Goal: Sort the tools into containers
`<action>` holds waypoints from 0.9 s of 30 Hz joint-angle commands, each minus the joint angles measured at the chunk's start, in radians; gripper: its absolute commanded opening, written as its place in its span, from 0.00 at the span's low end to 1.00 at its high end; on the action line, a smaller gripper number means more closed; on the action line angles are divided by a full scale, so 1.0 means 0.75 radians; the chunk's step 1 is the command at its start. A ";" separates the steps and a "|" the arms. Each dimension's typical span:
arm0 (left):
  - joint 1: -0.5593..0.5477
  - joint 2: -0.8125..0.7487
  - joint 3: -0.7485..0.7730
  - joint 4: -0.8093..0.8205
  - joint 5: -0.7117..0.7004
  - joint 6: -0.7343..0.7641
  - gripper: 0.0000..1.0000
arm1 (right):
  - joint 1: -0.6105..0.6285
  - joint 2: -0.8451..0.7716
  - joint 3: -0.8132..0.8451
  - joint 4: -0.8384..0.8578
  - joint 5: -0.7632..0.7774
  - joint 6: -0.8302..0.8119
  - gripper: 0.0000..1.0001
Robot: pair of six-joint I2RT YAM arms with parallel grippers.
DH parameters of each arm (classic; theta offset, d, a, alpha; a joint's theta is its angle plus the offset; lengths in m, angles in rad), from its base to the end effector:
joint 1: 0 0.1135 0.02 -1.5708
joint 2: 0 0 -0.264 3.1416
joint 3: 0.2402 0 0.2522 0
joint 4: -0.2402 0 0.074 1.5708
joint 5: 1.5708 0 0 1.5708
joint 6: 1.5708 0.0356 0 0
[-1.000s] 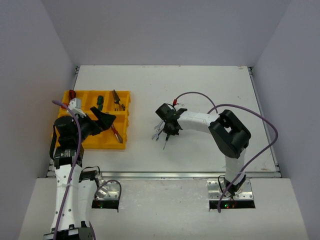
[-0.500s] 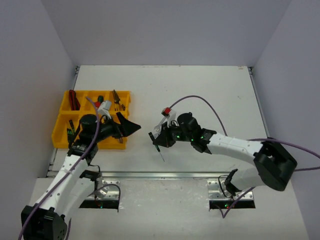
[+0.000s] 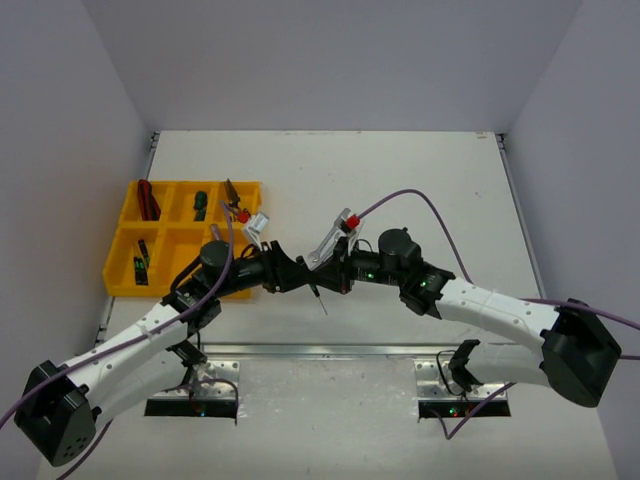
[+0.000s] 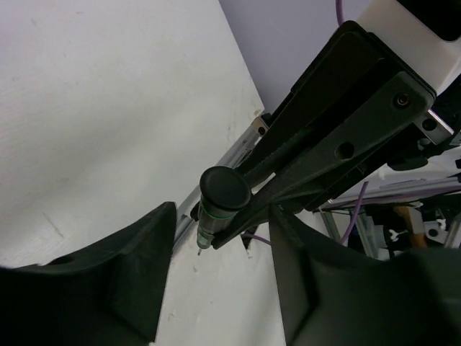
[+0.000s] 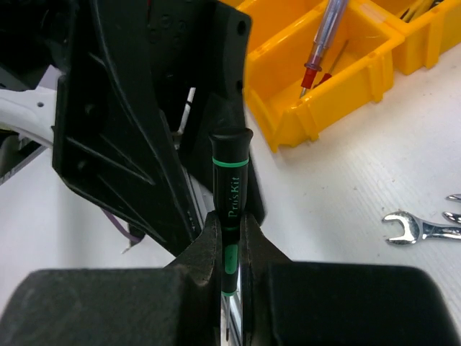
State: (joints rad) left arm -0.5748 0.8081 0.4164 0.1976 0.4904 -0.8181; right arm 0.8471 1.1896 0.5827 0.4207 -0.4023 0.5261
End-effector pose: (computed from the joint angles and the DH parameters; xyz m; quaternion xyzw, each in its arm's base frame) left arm 0.1506 -0.1176 0.2460 0.0622 0.7624 -0.5391 0.3525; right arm 0.1631 0.2057 0.2484 -0.2464 0.7242 0.5154 0.3862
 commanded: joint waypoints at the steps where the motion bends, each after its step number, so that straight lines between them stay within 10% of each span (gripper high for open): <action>1: -0.056 0.046 0.042 0.100 -0.124 -0.008 0.32 | 0.000 -0.045 0.016 0.083 -0.016 -0.017 0.00; 3: -0.057 0.062 0.064 0.053 -0.174 0.011 0.04 | 0.000 -0.062 0.008 0.079 -0.003 -0.024 0.00; 14: -0.058 0.090 0.199 -0.051 -0.308 0.072 0.00 | 0.000 -0.111 -0.016 0.021 0.063 -0.065 0.00; 17: -0.056 0.046 0.204 -0.066 -0.341 0.073 0.50 | 0.000 -0.126 -0.008 -0.027 0.109 -0.087 0.00; 20: -0.058 0.029 0.200 -0.059 -0.353 0.078 0.68 | 0.000 -0.146 -0.020 -0.015 0.081 -0.092 0.00; 27: -0.056 0.095 0.206 -0.017 -0.321 0.071 0.53 | 0.000 -0.163 -0.024 0.001 0.024 -0.062 0.00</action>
State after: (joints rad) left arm -0.6202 0.8567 0.5326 0.1141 0.2528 -0.7667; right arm 0.8431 1.0982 0.5639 0.3785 -0.3351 0.4777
